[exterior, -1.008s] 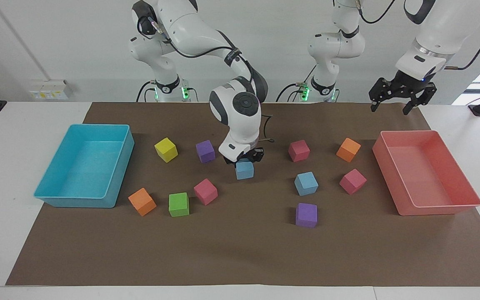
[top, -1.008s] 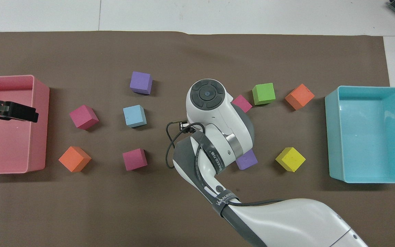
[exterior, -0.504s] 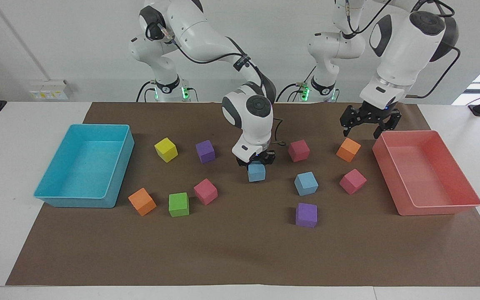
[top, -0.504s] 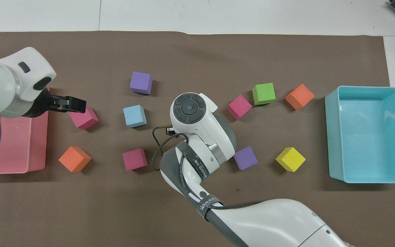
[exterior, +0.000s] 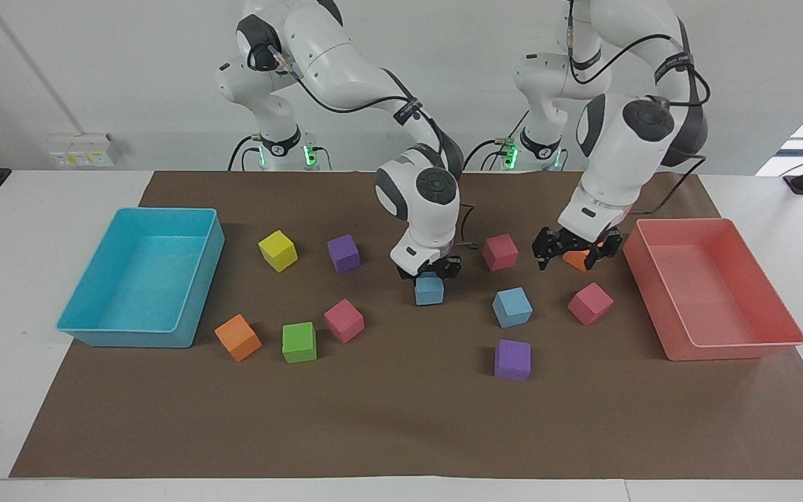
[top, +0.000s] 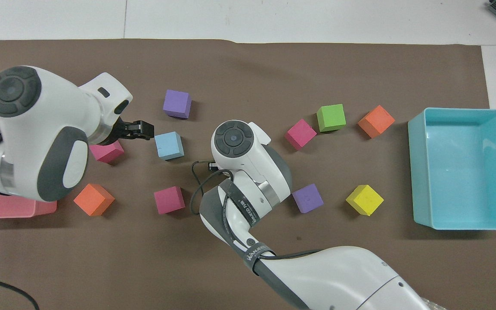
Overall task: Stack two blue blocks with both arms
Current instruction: 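Grasp the other blue cube with the left gripper while the right gripper carries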
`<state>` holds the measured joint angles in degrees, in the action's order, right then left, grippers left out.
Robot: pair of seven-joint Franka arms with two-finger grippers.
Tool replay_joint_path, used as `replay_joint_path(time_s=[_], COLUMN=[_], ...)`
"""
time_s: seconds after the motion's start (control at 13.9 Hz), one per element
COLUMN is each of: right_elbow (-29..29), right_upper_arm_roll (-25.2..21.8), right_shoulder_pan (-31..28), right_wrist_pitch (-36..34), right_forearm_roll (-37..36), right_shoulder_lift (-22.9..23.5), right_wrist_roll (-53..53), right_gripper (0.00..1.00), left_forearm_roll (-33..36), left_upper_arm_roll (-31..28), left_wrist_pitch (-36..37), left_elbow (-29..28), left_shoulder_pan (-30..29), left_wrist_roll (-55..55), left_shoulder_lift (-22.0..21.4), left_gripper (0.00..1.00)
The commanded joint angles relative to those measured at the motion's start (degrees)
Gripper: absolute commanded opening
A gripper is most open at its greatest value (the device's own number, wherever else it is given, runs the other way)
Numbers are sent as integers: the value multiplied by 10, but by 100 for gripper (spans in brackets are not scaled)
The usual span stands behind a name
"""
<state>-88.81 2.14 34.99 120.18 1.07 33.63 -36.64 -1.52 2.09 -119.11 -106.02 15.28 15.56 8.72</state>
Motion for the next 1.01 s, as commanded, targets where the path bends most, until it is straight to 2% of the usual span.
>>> replay_joint_path(time_s=[0.0,0.22,0.29,0.36,0.43,0.5,0.72,0.94], right_elbow=[-17,-22,-22,-21,-21,-20,-21,-18], right_upper_arm_roll=[0,0,0,0,0,0,0,1], right_shoulder_pan=[2,1,0,-1,-1,-2,-15,-39], right_wrist_pitch=[8,8,8,8,7,7,-3,-21], right_forearm_roll=[-5,-8,-8,-8,-8,-9,-7,4], right_shoulder_lift=[-1,-1,-1,-1,-1,-4,-37,-66], right_wrist_roll=[-16,-15,-14,-14,-12,-8,2,3], right_gripper=[0,0,8,34,83,100,100,100], left_forearm_roll=[-2,-2,-2,-2,-2,-2,-2,-2], left_upper_arm_roll=[-9,-8,-9,-9,-9,-9,-8,-8], left_wrist_pitch=[-51,-88,-117,-139,-148,-149,-150,-178], left_elbow=[-28,-59,-65,-66,-65,-65,-65,-65], left_shoulder_pan=[24,31,43,44,44,43,37,46], left_wrist_roll=[36,61,82,94,93,89,86,94], left_shoulder_lift=[16,23,33,44,45,46,48,81], left_gripper=[100,100,100,100,100,100,100,100])
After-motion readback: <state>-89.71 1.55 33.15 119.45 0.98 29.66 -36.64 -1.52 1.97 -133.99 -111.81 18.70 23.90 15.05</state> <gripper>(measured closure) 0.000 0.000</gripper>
